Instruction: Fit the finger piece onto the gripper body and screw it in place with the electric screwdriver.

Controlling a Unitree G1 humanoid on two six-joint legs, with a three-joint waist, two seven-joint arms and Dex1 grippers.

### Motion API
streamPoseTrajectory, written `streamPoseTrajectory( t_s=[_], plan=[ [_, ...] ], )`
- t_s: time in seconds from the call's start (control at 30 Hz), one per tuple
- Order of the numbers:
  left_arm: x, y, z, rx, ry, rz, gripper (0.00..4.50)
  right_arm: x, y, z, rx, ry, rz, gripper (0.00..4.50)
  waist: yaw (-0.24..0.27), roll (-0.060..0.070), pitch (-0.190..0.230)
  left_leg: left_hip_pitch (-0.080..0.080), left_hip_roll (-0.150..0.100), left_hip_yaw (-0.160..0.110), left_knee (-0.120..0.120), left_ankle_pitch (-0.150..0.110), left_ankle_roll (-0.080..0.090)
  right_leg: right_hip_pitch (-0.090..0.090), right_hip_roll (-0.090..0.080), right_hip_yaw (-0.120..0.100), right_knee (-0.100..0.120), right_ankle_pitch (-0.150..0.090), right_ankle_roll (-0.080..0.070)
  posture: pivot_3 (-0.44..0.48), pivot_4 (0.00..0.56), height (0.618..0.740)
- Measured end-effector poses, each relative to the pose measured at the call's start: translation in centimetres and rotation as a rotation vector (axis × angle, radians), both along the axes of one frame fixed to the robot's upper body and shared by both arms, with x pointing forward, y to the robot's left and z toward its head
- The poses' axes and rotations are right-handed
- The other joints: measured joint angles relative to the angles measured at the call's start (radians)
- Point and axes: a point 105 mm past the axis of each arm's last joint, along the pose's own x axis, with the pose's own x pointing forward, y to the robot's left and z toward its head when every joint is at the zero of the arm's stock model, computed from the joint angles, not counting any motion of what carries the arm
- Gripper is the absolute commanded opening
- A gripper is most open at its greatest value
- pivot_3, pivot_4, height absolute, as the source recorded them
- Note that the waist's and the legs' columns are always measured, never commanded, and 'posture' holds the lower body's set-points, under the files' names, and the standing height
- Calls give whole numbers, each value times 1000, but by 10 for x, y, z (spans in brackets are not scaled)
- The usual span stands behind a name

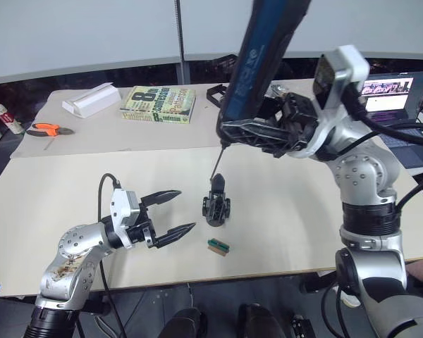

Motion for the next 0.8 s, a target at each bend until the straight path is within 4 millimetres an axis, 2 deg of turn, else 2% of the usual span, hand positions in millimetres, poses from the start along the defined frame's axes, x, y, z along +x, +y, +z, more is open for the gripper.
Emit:
streamPoseTrajectory(
  t_s=[0.2,0.3,0.8],
  plan=[
    [0,-1,-3,-1,9,8,4500,-1,11,-12,-31,-19,27,1934,-1,0,0,0,0,0,0,0,0,0,0,0,0,0,0,0,150,740],
    [0,-2,-4,4,10,16,4500,6,16,-23,-50,-10,20,1934,-3,0,0,0,0,0,0,0,0,0,0,0,0,0,0,0,150,740],
    [1,0,-11,18,27,51,4500,19,23,-49,-125,11,8,1934,-11,0,0,0,0,0,0,0,-1,-1,0,0,1,0,0,0,150,740]
  ],
)
